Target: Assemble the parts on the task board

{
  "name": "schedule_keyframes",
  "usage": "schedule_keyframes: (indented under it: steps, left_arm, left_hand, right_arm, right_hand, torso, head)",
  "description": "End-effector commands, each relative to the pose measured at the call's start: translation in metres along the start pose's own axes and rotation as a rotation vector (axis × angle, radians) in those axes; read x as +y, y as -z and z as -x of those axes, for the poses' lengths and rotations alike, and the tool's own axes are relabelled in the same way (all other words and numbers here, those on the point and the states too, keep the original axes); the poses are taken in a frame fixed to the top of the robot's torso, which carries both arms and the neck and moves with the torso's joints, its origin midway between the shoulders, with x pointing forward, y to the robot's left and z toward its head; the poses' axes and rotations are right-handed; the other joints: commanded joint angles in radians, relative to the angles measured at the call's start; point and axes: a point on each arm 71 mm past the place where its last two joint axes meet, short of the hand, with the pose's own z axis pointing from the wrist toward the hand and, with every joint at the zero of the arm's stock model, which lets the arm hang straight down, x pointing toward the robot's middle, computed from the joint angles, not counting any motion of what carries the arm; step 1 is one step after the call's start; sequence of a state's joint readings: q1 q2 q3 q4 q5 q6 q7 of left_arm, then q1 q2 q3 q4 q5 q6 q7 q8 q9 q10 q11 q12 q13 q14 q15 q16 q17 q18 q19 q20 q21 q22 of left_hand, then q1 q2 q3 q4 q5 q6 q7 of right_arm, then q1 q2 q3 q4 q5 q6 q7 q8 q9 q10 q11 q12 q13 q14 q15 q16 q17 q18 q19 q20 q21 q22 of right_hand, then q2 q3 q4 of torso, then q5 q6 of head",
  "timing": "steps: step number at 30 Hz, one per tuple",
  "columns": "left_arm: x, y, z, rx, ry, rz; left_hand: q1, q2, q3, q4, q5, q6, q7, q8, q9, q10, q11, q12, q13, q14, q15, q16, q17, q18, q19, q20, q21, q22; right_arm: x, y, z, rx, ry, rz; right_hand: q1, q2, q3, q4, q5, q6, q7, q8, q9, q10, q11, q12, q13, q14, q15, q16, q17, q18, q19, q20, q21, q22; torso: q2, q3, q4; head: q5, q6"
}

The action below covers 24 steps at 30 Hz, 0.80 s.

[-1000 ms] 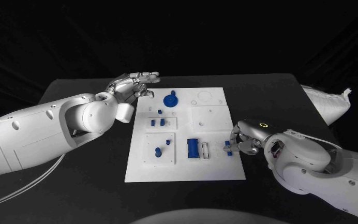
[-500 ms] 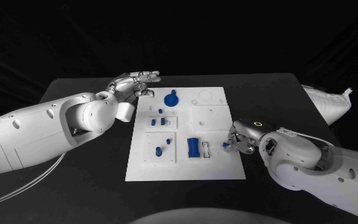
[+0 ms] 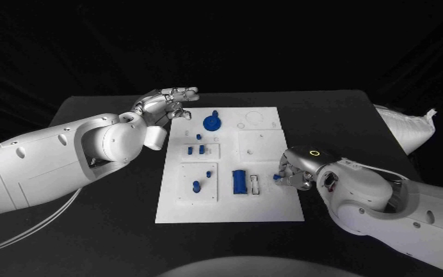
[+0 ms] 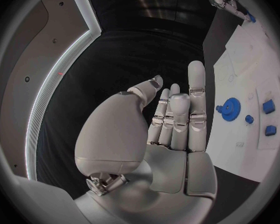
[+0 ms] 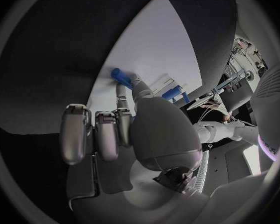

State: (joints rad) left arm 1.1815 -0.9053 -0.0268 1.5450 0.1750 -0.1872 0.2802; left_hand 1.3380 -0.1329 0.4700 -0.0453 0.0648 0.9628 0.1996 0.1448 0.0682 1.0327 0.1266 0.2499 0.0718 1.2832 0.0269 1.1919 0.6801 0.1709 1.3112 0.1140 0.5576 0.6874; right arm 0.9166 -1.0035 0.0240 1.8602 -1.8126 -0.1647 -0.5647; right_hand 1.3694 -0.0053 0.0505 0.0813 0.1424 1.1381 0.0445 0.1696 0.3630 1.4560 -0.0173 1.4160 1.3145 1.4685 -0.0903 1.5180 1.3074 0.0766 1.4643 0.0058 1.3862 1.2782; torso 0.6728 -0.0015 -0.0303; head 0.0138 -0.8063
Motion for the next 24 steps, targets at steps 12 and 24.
schedule_keyframes:
  steps: [12,24]
  left_arm:
    - [0.000,0.000,-0.002,0.022,0.004,-0.002]
    - [0.000,0.001,-0.003,0.024,0.004,-0.001]
  left_hand:
    - [-0.004,0.007,-0.008,0.002,0.001,-0.007,0.001,0.008,0.001,-0.010,-0.002,0.005,0.000,-0.007,0.002,0.006,-0.004,0.009,-0.005,0.006,-0.004,-0.002]
    - [-0.009,0.011,-0.010,0.007,0.001,-0.009,0.002,0.010,0.001,-0.012,-0.001,0.008,0.000,-0.008,0.003,0.006,-0.005,0.009,-0.005,0.007,-0.005,-0.002]
  right_arm:
    - [0.004,0.011,-0.002,-0.022,-0.263,-0.036]
    - [0.014,0.009,-0.005,0.052,-0.449,-0.066]
  right_hand:
    - [-0.108,0.012,0.263,0.013,0.112,0.026,0.002,-0.018,0.009,0.070,-0.015,0.008,0.172,0.084,-0.007,0.003,0.169,-0.018,0.023,0.000,0.010,0.021]
    - [-0.190,-0.044,0.364,0.021,0.117,0.036,0.001,-0.021,0.022,0.076,-0.015,0.021,0.182,0.085,-0.007,0.006,0.174,-0.019,0.025,0.001,0.014,0.028]
  torso:
    - [0.000,-0.0008,0.0021]
    - [0.000,-0.0014,0.0014]
  head:
    - [0.001,-0.001]
    - [0.002,-0.003]
